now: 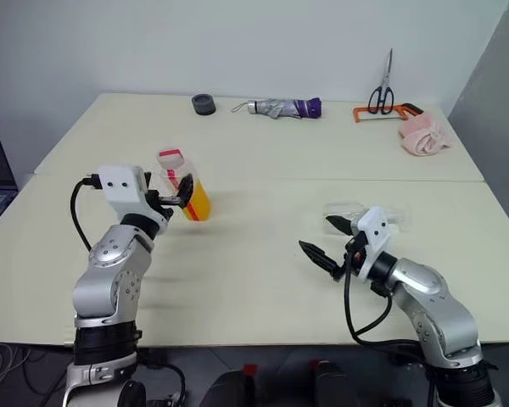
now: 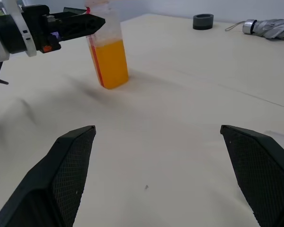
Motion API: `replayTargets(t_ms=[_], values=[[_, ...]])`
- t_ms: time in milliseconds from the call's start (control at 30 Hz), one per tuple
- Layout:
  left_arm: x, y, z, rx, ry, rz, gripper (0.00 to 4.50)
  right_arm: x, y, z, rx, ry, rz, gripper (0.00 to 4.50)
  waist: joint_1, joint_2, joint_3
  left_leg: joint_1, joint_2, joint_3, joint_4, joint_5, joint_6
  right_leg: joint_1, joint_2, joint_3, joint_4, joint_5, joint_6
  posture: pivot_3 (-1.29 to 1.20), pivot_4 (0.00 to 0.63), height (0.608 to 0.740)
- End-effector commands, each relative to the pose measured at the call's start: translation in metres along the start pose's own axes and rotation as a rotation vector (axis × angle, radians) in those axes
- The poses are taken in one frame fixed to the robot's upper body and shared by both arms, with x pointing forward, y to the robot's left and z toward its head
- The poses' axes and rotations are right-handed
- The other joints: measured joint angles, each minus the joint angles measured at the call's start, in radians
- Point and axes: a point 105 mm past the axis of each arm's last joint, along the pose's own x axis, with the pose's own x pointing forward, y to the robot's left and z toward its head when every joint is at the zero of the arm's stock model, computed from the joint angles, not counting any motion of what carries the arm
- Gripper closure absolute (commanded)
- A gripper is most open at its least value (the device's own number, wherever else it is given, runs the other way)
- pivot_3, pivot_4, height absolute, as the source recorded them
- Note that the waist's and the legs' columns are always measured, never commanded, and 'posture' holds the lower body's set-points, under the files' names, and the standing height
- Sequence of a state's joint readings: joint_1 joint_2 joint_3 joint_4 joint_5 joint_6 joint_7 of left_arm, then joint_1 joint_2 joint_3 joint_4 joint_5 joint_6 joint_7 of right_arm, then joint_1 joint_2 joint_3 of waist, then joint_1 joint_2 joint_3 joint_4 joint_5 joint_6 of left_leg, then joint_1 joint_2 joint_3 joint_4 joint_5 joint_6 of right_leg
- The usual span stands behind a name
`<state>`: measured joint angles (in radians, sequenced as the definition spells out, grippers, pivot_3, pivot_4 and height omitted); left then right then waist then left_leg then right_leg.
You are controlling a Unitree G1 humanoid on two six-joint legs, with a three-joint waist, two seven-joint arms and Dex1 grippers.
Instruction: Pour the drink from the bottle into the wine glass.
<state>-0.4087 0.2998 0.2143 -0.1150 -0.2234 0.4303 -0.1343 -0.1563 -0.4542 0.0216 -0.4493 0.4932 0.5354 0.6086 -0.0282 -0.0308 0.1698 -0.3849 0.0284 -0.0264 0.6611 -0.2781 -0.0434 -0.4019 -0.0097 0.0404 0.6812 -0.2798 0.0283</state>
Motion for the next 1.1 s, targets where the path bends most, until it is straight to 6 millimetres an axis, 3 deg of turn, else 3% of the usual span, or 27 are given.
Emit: replayTargets(t_ms=[33, 1100], values=[[0.006, -0.003, 0.014, 0.029, -0.045, -0.017, 0.02, 0.002, 0.007, 0.017, -0.038, -0.050, 0.032, 0.00, 0.000, 0.000, 0.000, 0.000, 0.000, 0.000, 0.000, 0.000, 0.000, 0.000, 0.000, 0.000, 0.000, 0.000, 0.000, 0.00, 0.150, 0.740], [0.023, -0.010, 0.004, 0.038, -0.024, -0.027, 0.02, 0.001, 0.006, 0.012, -0.015, -0.037, 0.030, 0.00, 0.000, 0.000, 0.000, -0.001, 0.000, 0.000, 0.000, 0.000, 0.000, -0.001, 0.000, 0.000, 0.000, 0.000, 0.000, 0.00, 0.150, 0.740]])
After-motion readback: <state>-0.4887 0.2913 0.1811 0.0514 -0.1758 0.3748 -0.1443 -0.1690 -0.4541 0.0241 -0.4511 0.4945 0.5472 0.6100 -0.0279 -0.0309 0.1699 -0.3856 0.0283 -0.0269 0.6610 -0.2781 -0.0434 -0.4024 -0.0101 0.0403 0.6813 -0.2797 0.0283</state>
